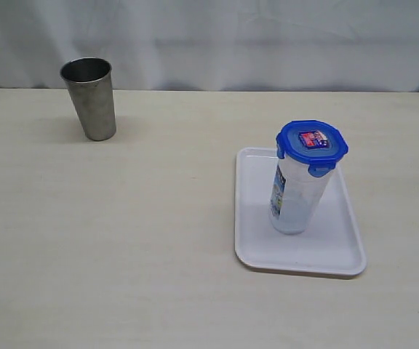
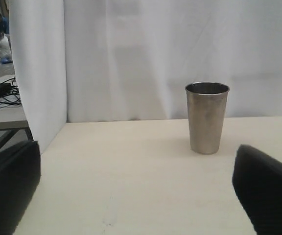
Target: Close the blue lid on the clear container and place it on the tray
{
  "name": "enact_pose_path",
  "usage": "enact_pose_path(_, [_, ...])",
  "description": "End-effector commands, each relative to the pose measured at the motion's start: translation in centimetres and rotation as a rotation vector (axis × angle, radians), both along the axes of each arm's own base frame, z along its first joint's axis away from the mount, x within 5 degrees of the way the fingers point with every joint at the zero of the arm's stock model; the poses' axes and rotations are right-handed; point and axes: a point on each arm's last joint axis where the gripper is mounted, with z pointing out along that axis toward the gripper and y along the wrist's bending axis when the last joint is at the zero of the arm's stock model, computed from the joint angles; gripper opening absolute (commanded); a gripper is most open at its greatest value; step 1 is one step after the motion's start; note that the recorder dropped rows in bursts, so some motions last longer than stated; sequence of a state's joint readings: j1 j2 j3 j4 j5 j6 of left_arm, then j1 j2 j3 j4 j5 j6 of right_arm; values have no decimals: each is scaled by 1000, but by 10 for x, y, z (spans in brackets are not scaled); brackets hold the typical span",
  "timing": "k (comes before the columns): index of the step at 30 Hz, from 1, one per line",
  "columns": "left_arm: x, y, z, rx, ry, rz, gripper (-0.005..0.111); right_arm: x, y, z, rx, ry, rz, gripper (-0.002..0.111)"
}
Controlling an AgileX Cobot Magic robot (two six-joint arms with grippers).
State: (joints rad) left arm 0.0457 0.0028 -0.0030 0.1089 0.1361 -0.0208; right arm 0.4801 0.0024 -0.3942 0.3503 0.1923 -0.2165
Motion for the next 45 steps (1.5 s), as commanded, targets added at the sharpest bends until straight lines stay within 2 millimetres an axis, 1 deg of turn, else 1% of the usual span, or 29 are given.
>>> enact_pose_path(1, [-1, 1, -6, 10, 55, 6, 105, 0, 0, -1, 8, 4, -3, 5])
enact_pose_path(6, [-2, 0, -17, -49, 175, 11, 105, 0, 0, -1, 9, 3, -3, 5])
enact_pose_path(9, [-2, 0, -17, -44, 174, 10, 105, 0, 0, -1, 9, 3, -3, 5])
enact_pose_path(13, [-2, 0, -17, 23, 178, 1, 105, 0, 0, -1, 9, 3, -3, 5])
enact_pose_path(40, [-2, 0, -16, 20, 172, 1, 105, 0, 0, -1, 9, 3, -3, 5])
enact_pose_path(43, [-2, 0, -16, 20, 172, 1, 105, 0, -1, 1, 14, -21, -12, 5])
enact_pose_path(45, [-2, 0, -16, 20, 172, 1, 105, 0, -2, 4, 4, -68, -36, 5])
